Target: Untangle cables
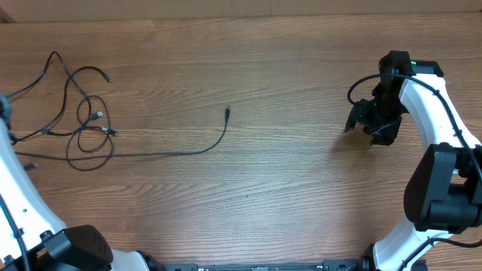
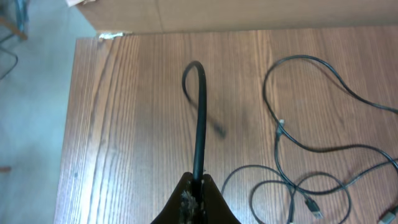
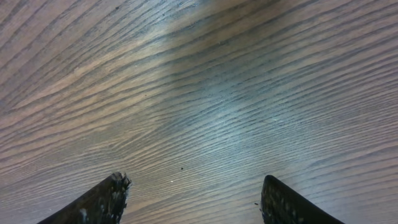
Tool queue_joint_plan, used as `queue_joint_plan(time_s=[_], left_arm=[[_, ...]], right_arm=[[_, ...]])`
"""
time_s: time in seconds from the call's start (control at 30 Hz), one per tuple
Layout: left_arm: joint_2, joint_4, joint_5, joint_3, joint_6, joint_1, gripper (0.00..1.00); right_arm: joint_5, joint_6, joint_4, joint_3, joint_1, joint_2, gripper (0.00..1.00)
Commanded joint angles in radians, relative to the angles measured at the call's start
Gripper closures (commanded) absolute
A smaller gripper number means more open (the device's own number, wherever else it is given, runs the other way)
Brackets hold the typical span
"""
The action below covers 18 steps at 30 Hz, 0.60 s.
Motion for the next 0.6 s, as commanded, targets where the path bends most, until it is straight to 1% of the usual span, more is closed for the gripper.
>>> queue_joint_plan(time_s=[0.0,0.1,0.3,0.33,0.37,0.4,0.43,0.47,0.5,0.57], left_arm=[[-0.021,0.024,0.118,0.01,0.062,0.031,0.96],[-0.021,0.08,0.159,0.01,0.135,0.034,0.95],[-0.021,0.126,0.19,0.01,0.147,0.034,0.96],[-0.021,0.128,0.214,0.01,0.148,0.034,0.91],[-0.021,0.13,0.241,0.01,0.148,0.033,0.79],[-0.021,0.13,0.284,0.01,0.152,0.033,0.62],[-0.021,0.133,0.327,0.01,0.167,0.031,0.41],[-0.021,0.138,0.391,0.01,0.203,0.028,0.27],[-0.021,0.142,0.442,0.01,0.233,0.025,0.2],[-0.021,0.14,0.566,0.01,0.325,0.011,0.11]], right_arm=[[0.007,-0.002,0.002,-0.003,-0.002,-0.004,0.33],[0.007,-0.002,0.002,-0.003,-0.002,-0.004,0.33],[0.007,-0.002,-0.003,-0.003,-0.002,-0.004,0.33],[0.007,-0.002,-0.003,-0.003,-0.002,-0.004,0.33],[0.007,-0.002,-0.002,-0.003,-0.002,-0.004,0.33],[0.007,-0.002,-0.002,-0.003,-0.002,-0.004,0.33],[0.007,-0.002,-0.002,-0.003,-0.002,-0.004,0.33],[0.007,-0.002,-0.002,-0.003,-0.002,-0.004,0.33],[0.007,-0.002,-0.002,-0.003,-0.002,-0.004,0.33],[0.007,-0.002,-0.002,-0.003,-0.002,-0.004,0.33]])
